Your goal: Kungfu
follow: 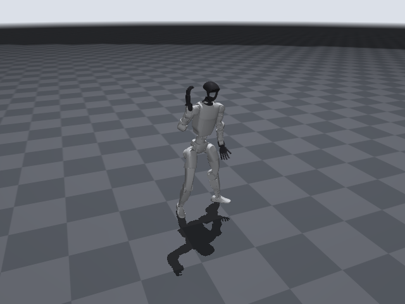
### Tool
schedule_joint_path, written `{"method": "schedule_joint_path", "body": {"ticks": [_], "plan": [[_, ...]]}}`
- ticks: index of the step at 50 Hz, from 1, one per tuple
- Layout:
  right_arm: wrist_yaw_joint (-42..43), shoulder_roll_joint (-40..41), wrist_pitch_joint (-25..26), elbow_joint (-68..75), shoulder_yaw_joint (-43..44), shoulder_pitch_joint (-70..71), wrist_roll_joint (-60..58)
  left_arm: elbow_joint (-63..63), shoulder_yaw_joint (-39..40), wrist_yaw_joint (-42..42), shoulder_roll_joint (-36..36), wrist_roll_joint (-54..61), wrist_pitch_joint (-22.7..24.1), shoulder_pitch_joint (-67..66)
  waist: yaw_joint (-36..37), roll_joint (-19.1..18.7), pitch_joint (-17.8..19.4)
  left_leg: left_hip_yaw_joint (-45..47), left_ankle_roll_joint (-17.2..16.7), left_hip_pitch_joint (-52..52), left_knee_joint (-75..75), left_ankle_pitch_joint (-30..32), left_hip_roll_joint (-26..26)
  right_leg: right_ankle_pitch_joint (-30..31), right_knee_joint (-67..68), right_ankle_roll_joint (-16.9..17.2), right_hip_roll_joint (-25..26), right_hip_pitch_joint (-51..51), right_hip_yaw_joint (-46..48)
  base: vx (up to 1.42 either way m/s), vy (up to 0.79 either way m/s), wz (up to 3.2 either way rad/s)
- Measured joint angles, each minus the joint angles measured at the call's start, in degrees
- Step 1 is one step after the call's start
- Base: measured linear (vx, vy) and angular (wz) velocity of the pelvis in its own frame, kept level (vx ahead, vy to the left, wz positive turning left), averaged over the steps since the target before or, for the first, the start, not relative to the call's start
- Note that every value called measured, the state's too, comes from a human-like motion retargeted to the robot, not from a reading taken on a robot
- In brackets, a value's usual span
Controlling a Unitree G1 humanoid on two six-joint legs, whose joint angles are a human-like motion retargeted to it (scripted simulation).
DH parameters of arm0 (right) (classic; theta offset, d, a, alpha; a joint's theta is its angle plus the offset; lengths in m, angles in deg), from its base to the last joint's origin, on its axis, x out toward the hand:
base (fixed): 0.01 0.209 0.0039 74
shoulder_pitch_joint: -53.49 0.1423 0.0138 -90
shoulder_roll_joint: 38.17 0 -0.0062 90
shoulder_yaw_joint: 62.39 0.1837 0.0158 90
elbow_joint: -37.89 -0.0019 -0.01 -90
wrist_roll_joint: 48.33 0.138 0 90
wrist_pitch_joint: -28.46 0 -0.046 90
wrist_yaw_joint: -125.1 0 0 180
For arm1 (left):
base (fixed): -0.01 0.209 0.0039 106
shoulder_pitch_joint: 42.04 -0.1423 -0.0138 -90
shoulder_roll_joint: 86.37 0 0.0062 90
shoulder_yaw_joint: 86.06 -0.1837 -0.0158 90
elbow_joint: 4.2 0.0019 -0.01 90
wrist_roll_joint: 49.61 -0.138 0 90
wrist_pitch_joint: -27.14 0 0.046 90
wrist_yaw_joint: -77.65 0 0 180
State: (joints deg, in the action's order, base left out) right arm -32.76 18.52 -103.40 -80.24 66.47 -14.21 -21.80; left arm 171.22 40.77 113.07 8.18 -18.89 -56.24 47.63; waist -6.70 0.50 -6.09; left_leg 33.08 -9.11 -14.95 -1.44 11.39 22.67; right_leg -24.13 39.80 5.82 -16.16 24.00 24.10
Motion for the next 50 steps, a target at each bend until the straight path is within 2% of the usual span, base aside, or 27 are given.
{"method": "schedule_joint_path", "body": {"ticks": [2,6,9,12,17,20,23,28,32,35,37,43,45,48,50], "plan": [[0.94,-0.19,-0.18,-1.07,3.08,-2.24,-0.29,-2.15,-13.76,2.68,5.67,4.71,-1.13,5.80,-2.55,-1.79,1.09,-1.72,-0.44,-2.68,1.11,2.12,2.26,-1.12,0.40,-0.40,1.04,-1.19,2.84,-0.25,-0.26,1.30],[2.89,-0.60,-0.66,-2.60,6.44,-4.20,-2.49,-16.32,-34.27,10.09,14.86,1.77,-2.19,14.65,-5.25,-3.12,3.65,-1.26,1.12,-5.71,3.00,4.59,4.85,-2.69,0.54,-2.05,2.51,-2.30,5.27,-0.28,-0.14,0.60],[3.57,-1.64,-0.42,-2.60,6.22,-4.91,-4.64,-27.96,-42.89,15.76,16.02,-0.95,-3.32,19.35,-4.55,-2.84,3.72,0.43,2.30,-4.74,2.93,5.28,5.07,-3.40,0.86,-3.07,2.85,-1.91,4.37,-0.17,-0.03,-0.35],[2.53,-2.93,0.01,-1.94,4.92,-5.56,-5.66,-35.59,-46.69,18.01,14.90,-3.69,-2.28,23.44,-4.02,-2.68,2.75,2.39,2.72,-3.33,2.32,5.59,4.88,-3.76,1.00,-3.64,2.59,-1.41,3.46,-0.06,0.04,-0.38],[-0.92,-3.81,0.71,-0.90,4.46,-6.30,-5.69,-40.58,-46.94,14.40,11.66,-6.25,1.20,27.89,-4.37,-3.42,2.28,3.00,1.80,-2.39,2.16,4.87,4.37,-3.45,0.76,-3.95,2.29,-1.10,2.43,0.00,0.09,-0.14],[-1.37,-3.40,0.85,-0.26,5.26,-7.19,-6.08,-39.15,-45.60,12.56,9.68,-8.12,2.35,28.71,-4.61,-4.11,2.82,3.17,0.86,-1.67,2.25,3.77,4.09,-2.71,0.23,-3.78,2.20,-1.60,1.82,0.07,0.14,-0.01],[-1.27,-2.28,0.84,1.27,6.58,-9.05,-7.34,-35.07,-43.25,12.07,7.05,-12.84,3.03,28.01,-4.59,-4.64,3.33,2.35,1.71,-1.05,2.32,2.15,3.11,-1.54,-0.79,-3.30,1.80,-2.38,1.26,0.11,0.16,0.04],[-4.09,1.28,1.74,7.44,7.88,-12.10,-9.20,-26.30,-38.82,11.71,-1.77,-27.84,5.54,24.32,-3.88,-5.07,4.69,1.32,1.29,-0.60,3.54,0.31,2.15,0.98,-2.66,-2.46,0.91,-3.13,0.03,0.14,0.18,-0.06],[-9.07,5.94,3.07,16.71,7.21,-14.61,-8.68,-20.20,-35.48,5.39,-9.89,-43.39,6.90,18.69,-3.05,-5.39,6.15,-0.02,1.31,-1.48,6.15,-1.76,2.05,3.77,-5.19,-1.66,0.36,-4.21,-0.28,0.19,0.18,0.04],[-14.84,10.19,4.60,27.00,4.67,-15.15,-6.94,-14.86,-33.30,-1.70,-14.91,-54.59,5.57,14.09,-2.41,-5.35,7.07,-2.84,1.85,-4.18,10.39,-4.11,2.10,6.17,-7.63,-0.78,-0.58,-5.51,0.38,0.22,0.20,0.34],[-22.05,12.95,4.97,35.88,2.94,-14.89,-5.26,-11.06,-32.92,-5.41,-17.70,-59.95,3.74,11.16,-1.83,-5.51,7.29,-6.22,2.18,-7.13,14.05,-5.91,2.06,7.59,-9.10,-0.06,-1.20,-6.41,1.14,0.31,0.27,0.55],[-42.65,22.72,12.95,63.65,-1.54,-14.71,0.99,-4.98,-32.86,-7.43,-20.33,-68.79,-2.29,1.75,2.22,-6.39,7.12,-14.00,2.25,-12.83,21.22,-11.00,-0.87,11.08,-13.32,2.87,-2.42,-11.20,2.67,0.40,0.30,0.91],[-46.60,26.82,15.36,71.16,-3.27,-15.49,4.59,-4.80,-33.37,-6.01,-19.60,-70.34,-3.53,-0.86,4.42,-6.44,7.21,-16.76,1.68,-14.89,23.24,-11.99,-2.90,12.09,-14.66,4.35,-3.21,-13.54,3.36,0.39,0.33,1.57],[-47.99,33.77,17.18,79.09,-8.22,-17.83,10.39,-4.67,-35.06,-4.99,-18.08,-73.51,-4.58,-3.01,7.32,-8.21,6.49,-19.67,1.82,-18.86,25.97,-13.09,-5.15,13.76,-17.77,6.58,-2.59,-19.23,9.25,0.42,0.33,2.45],[-48.12,38.26,18.51,83.00,-13.05,-19.45,13.46,-4.32,-36.12,-5.60,-17.17,-76.32,-4.96,-4.08,11.09,-8.12,5.20,-21.65,1.90,-20.97,27.29,-13.50,-7.48,14.99,-19.93,7.82,-2.16,-22.68,12.67,0.40,0.21,2.51]]}}
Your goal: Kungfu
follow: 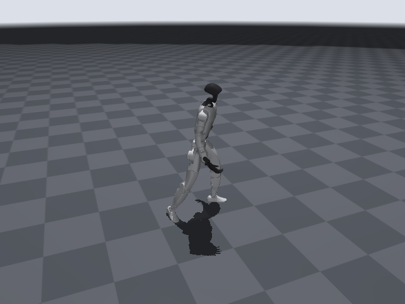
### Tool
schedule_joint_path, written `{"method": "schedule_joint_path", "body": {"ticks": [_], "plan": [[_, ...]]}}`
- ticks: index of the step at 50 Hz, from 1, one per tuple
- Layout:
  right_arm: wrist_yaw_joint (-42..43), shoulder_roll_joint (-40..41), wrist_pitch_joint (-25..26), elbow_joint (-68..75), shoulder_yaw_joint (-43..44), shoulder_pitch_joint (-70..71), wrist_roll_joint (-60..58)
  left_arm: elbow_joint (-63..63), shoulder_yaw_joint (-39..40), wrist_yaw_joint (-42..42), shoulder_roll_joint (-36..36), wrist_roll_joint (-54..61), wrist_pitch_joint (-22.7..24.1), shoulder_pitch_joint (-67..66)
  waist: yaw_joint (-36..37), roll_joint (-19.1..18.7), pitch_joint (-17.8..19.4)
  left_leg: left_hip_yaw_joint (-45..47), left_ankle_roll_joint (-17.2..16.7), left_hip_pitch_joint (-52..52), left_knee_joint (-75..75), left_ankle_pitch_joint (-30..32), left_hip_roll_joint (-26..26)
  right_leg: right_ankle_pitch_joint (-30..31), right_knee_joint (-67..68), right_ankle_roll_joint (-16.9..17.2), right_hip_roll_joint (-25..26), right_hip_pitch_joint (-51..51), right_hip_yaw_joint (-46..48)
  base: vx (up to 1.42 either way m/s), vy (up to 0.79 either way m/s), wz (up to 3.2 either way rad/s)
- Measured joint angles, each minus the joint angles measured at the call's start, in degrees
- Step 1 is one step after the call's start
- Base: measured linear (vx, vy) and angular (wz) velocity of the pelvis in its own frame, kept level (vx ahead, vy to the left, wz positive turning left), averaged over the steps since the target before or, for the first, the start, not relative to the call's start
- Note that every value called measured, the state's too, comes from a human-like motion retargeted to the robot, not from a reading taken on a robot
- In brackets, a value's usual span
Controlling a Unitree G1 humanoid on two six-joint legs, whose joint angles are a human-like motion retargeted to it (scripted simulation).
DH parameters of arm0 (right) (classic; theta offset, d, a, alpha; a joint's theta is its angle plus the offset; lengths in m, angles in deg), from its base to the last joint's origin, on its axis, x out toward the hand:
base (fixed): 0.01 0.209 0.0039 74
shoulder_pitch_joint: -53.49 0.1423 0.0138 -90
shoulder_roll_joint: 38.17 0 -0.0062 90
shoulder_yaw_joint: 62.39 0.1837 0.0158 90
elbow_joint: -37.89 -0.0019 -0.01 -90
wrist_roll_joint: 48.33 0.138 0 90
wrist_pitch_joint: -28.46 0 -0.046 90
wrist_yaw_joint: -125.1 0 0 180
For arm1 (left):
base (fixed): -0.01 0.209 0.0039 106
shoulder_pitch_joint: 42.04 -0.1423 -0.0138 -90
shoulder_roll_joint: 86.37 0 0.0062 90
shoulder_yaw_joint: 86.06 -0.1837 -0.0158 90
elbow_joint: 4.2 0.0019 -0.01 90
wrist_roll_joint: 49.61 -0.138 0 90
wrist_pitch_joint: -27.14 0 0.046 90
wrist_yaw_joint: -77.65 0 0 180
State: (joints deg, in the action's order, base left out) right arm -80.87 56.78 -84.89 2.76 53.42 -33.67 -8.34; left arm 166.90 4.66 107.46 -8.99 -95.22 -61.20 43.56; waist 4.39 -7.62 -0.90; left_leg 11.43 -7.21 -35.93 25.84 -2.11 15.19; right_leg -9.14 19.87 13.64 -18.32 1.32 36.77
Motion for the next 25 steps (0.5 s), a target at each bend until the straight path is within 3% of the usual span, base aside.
{"method": "schedule_joint_path", "body": {"ticks": [4,7,12,15,18,20,25], "plan": [[-0.73,7.64,3.57,3.10,-12.87,1.80,7.26,1.40,-0.47,-0.99,0.11,-7.30,-0.50,-3.15,10.82,3.70,-3.57,-4.84,0.02,-3.05,0.89,0.31,-5.95,1.89,-3.93,1.29,1.02,-5.27,5.79,0.40,0.05,2.15],[-2.62,10.00,7.32,0.03,-20.70,10.47,12.23,2.44,1.79,0.05,-0.07,-10.52,-1.66,-6.86,19.21,6.61,-3.96,-7.67,-0.78,-4.24,1.00,0.82,-7.90,2.74,-6.83,1.36,3.21,-7.66,7.90,0.18,-0.12,1.24],[-7.61,8.43,14.96,-13.72,-23.85,29.93,16.97,5.85,5.32,3.85,3.24,-9.99,-4.00,-17.57,27.68,9.63,-1.47,-9.20,-0.78,-3.78,1.26,0.72,-10.81,1.59,-8.60,1.36,3.38,-10.27,7.61,0.14,-0.07,0.58],[-9.31,7.43,17.55,-23.21,-25.24,41.02,23.21,10.69,5.90,7.75,7.68,-11.87,-8.01,-22.87,29.61,11.00,-0.69,-9.32,-0.71,-4.11,1.71,0.73,-11.53,1.51,-8.96,1.35,2.79,-10.61,7.98,0.16,-0.08,0.19],[-13.48,5.45,18.64,-30.54,-26.03,49.57,29.33,14.67,4.80,13.82,13.29,-15.19,-12.07,-25.47,29.87,12.81,-0.08,-8.92,-0.16,-5.41,2.81,0.60,-11.93,2.42,-9.75,1.35,2.35,-10.29,8.68,0.12,-0.16,0.19],[-15.87,4.16,19.12,-33.25,-25.74,53.70,30.18,16.18,3.18,18.21,16.80,-17.34,-12.34,-25.96,29.53,14.40,0.07,-6.61,1.29,-6.89,4.47,-0.69,-11.21,3.28,-10.61,1.35,2.34,-9.86,9.37,0.15,-0.24,0.20],[-8.60,1.85,12.10,-35.14,-25.62,57.89,30.30,15.38,-0.06,24.47,22.10,-23.69,-6.79,-22.77,31.11,17.53,-0.02,3.70,5.16,-10.25,11.02,-6.49,-2.67,6.48,-12.53,1.36,3.27,-7.56,9.63,0.24,-0.24,-0.43]]}}
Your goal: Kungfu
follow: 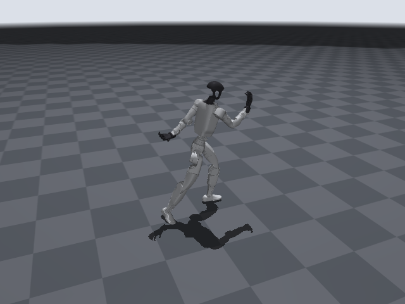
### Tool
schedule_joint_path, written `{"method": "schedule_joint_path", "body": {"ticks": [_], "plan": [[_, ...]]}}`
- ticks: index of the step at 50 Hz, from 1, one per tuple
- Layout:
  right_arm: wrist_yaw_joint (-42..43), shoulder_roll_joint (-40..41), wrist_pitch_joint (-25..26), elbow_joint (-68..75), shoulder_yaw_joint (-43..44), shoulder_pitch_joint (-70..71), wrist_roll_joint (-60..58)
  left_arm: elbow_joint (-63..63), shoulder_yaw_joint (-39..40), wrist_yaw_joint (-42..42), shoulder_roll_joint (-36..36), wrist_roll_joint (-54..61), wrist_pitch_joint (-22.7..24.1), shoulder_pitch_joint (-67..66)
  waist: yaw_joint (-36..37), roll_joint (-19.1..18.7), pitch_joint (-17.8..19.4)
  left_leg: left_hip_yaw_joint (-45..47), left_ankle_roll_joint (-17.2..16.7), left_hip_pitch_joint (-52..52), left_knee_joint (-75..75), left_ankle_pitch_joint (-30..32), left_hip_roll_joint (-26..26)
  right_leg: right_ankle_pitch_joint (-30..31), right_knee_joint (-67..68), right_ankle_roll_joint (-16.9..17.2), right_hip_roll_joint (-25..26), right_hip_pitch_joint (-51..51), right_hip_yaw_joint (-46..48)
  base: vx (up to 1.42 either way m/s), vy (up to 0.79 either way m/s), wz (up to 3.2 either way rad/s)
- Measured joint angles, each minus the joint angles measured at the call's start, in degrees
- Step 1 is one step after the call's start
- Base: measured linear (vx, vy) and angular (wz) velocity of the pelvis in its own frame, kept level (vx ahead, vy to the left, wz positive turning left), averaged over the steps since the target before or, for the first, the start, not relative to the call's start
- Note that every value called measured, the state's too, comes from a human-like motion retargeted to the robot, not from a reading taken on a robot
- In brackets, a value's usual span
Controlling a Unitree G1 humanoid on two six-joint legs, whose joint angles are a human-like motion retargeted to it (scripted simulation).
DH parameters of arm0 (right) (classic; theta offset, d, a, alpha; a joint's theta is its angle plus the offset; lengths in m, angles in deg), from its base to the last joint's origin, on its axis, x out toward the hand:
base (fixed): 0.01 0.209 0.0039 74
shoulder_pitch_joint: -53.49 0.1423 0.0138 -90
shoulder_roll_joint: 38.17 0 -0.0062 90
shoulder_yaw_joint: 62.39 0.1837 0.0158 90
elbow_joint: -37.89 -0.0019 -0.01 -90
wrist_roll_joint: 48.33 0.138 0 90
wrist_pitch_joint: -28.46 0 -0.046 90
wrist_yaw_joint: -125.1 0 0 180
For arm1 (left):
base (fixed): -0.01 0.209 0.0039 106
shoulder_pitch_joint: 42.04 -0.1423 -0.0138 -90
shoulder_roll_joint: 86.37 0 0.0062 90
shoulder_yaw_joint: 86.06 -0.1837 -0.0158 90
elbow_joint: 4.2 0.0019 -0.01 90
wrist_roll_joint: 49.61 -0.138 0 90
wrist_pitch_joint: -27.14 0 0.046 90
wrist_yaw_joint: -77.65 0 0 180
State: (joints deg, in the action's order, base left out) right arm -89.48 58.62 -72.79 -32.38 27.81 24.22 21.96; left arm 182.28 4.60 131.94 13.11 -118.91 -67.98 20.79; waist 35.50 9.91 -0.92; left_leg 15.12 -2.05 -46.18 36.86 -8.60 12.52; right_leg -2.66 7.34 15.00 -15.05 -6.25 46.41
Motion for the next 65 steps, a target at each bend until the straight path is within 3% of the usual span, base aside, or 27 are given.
{"method": "schedule_joint_path", "body": {"ticks": [5,8,10,12,15,17,22,26,34,38,40,47,48,50,54,58,65], "plan": [[9.89,1.22,-8.37,-2.86,-1.46,-3.10,8.37,-4.42,-2.35,-0.97,-1.44,1.21,3.64,5.53,-0.51,-0.32,-3.37,-5.81,-2.59,-3.38,2.45,-1.41,3.86,11.03,0.09,0.00,4.38,3.67,-4.20,0.44,-0.13,-0.78],[10.28,3.35,-7.18,-4.69,-3.04,-6.95,9.33,-6.35,-1.17,-2.58,-4.24,5.56,3.27,7.53,-2.98,-0.78,-5.44,-9.41,-2.83,-1.82,2.36,-5.01,1.51,22.17,2.78,0.00,2.34,4.20,-8.47,0.72,0.17,-0.12],[9.42,4.77,-5.57,-5.35,-4.40,-8.77,9.45,-7.76,-0.13,-2.75,-6.12,8.12,3.17,8.11,-5.66,-1.59,-5.97,-9.11,-1.27,1.92,1.37,-8.04,-2.14,29.07,6.36,0.00,-0.93,3.80,-15.00,0.71,0.31,0.55],[8.51,5.89,-4.06,-5.65,-5.27,-9.25,10.36,-9.38,0.50,-2.53,-8.91,9.55,3.44,9.88,-9.11,-3.90,-5.73,-10.85,-1.09,4.93,-0.79,-8.51,-2.45,30.87,12.56,0.00,2.64,6.61,-24.82,0.58,-0.12,0.72],[7.72,6.44,-2.51,-5.77,-5.36,-10.35,11.30,-11.46,0.22,-1.53,-13.97,8.86,3.69,13.17,-15.63,-7.92,-5.49,-16.48,-2.46,8.28,-3.77,-7.91,-1.60,20.71,23.31,0.00,14.60,11.60,-35.03,0.50,-0.46,1.36],[7.96,6.01,-2.87,-6.07,-5.14,-11.39,10.60,-12.76,0.84,-1.67,-16.64,7.26,3.54,14.81,-19.80,-9.60,-5.34,-18.60,-1.98,11.06,-6.84,-7.09,-3.12,15.39,28.23,0.00,17.70,14.67,-35.92,0.48,-0.28,1.63],[9.61,4.83,-5.21,-6.43,-3.92,-13.15,5.23,-16.04,2.39,-1.55,-20.28,7.24,4.94,16.51,-25.62,-11.83,-4.85,-18.60,2.15,20.60,-16.94,-4.53,-8.47,7.08,29.29,0.00,17.80,21.65,-39.02,0.40,0.07,1.15],[11.06,4.08,-5.61,-6.47,-3.45,-13.59,3.72,-18.29,2.13,-1.69,-20.74,8.20,6.42,16.40,-30.02,-11.53,-2.87,-18.05,6.17,30.12,-25.84,-2.02,-15.90,1.46,23.19,-0.72,15.97,26.30,-46.03,0.33,0.06,1.12],[11.58,3.38,-5.51,-7.21,-3.68,-14.42,3.45,-18.22,-1.27,-1.11,-17.78,6.13,6.41,15.96,-38.05,-13.42,0.12,-23.36,6.86,42.89,-31.35,-3.89,-20.31,1.08,1.76,-14.00,14.63,28.20,-50.68,0.34,-0.27,1.04],[13.56,3.38,-6.24,-6.90,-3.08,-15.74,2.81,-17.80,-2.14,-0.98,-15.66,2.91,6.43,14.64,-38.14,-13.63,-0.48,-25.31,6.22,46.96,-28.34,-7.31,-20.99,2.48,0.87,-19.09,14.10,23.01,-44.09,0.41,-0.29,0.65],[14.37,2.85,-6.33,-6.93,-2.10,-17.11,3.58,-17.70,-2.05,-1.65,-14.87,2.05,6.16,12.89,-36.18,-12.83,-2.46,-24.46,4.49,46.70,-24.07,-7.86,-21.21,0.27,2.48,-19.20,13.56,21.23,-43.42,0.57,-0.38,0.45],[14.02,2.34,-6.04,-7.41,-1.07,-19.08,4.21,-15.43,-0.84,-1.86,-9.24,7.24,5.10,8.57,-35.54,-9.13,-5.07,-17.20,-8.82,35.04,3.50,12.97,-18.72,-5.80,1.71,-18.66,10.18,14.08,-40.49,0.38,-0.36,0.65],[14.45,2.22,-6.34,-7.25,-1.22,-19.04,4.15,-15.33,-1.00,-1.55,-8.81,7.14,5.32,7.96,-35.12,-8.39,-5.30,-14.52,-8.90,32.99,7.60,14.55,-17.46,-6.39,1.50,-18.77,9.96,13.34,-40.59,0.38,-0.42,0.27],[15.05,1.88,-6.48,-7.02,-1.44,-19.06,4.02,-15.06,-1.23,-1.71,-8.17,6.43,5.46,6.69,-34.07,-7.14,-6.05,-9.87,-7.76,29.14,13.48,11.94,-15.06,-7.55,1.02,-19.33,9.87,12.04,-40.10,0.37,-0.41,0.17],[15.13,0.91,-6.44,-7.42,-1.77,-19.25,3.44,-14.36,-1.32,-2.51,-6.82,5.61,4.64,3.86,-32.21,-6.62,-7.57,-4.98,-6.92,21.96,13.36,9.72,-12.51,-9.73,-0.47,-20.72,12.19,9.80,-40.18,0.37,-0.41,0.10],[15.25,-0.34,-7.52,-8.45,-2.43,-18.77,1.77,-14.57,-1.59,-1.75,-5.50,4.58,5.33,0.61,-29.90,-6.81,-7.46,-7.13,-8.25,16.31,1.48,10.29,-13.37,-12.01,-1.24,-21.20,14.72,7.41,-41.35,0.33,-0.39,-0.11],[14.90,-1.73,-9.75,-9.49,-0.99,-17.67,-2.10,-13.21,0.53,-3.24,-4.83,3.61,4.04,-4.07,-22.42,-7.18,-3.50,-7.89,-6.85,14.20,-27.67,10.91,-10.53,-15.97,-1.71,-20.89,18.77,1.04,-44.64,0.44,-0.44,-0.51]]}}
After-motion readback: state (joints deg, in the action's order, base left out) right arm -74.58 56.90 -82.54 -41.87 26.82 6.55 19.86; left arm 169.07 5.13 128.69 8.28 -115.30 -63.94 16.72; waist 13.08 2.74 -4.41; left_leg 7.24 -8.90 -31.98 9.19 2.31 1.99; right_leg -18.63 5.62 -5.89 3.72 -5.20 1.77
